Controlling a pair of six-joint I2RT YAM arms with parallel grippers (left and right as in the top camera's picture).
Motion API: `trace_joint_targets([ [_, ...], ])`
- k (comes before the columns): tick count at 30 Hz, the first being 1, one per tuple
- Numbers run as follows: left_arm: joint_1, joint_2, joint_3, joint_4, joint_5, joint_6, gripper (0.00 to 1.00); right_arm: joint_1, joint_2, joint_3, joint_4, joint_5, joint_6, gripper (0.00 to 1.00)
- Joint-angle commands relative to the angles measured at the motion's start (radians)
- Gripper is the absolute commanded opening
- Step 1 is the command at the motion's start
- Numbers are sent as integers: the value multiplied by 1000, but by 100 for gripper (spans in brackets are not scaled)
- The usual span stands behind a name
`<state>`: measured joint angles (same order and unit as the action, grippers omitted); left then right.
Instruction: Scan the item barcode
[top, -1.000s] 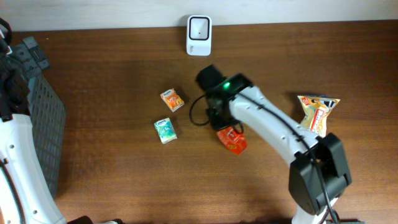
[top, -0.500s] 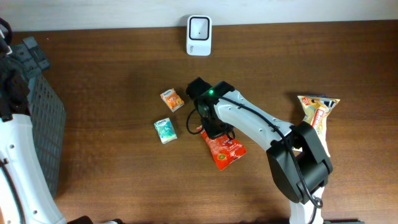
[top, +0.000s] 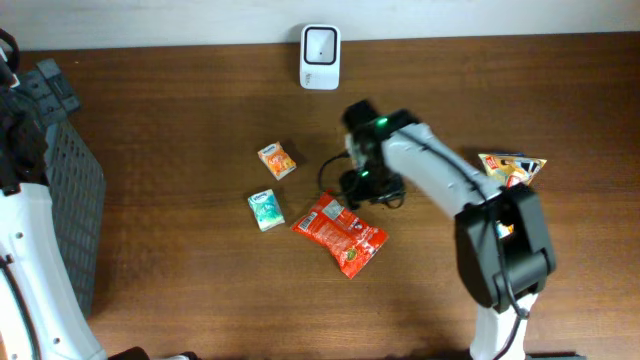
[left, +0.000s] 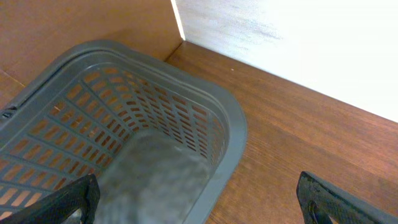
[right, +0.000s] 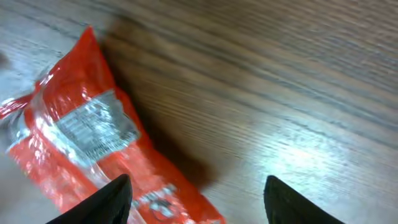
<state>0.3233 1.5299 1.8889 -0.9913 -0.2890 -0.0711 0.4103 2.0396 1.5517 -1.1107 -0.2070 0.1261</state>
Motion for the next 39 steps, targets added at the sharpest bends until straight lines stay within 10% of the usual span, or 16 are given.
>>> trace_joint_targets([
  [1,2,0,0,2,-3,9,99,-92,16,-11,-27,-312,-259,81],
  [20,2,0,0,1,-3,9,99,107,192,-16,15,-182,-645,90],
  [28,2,0,0,1,-3,9,99,242,263,9,68,92,-460,42],
  [39,2,0,0,2,-3,9,99,82,261,143,-32,-207,-457,25],
])
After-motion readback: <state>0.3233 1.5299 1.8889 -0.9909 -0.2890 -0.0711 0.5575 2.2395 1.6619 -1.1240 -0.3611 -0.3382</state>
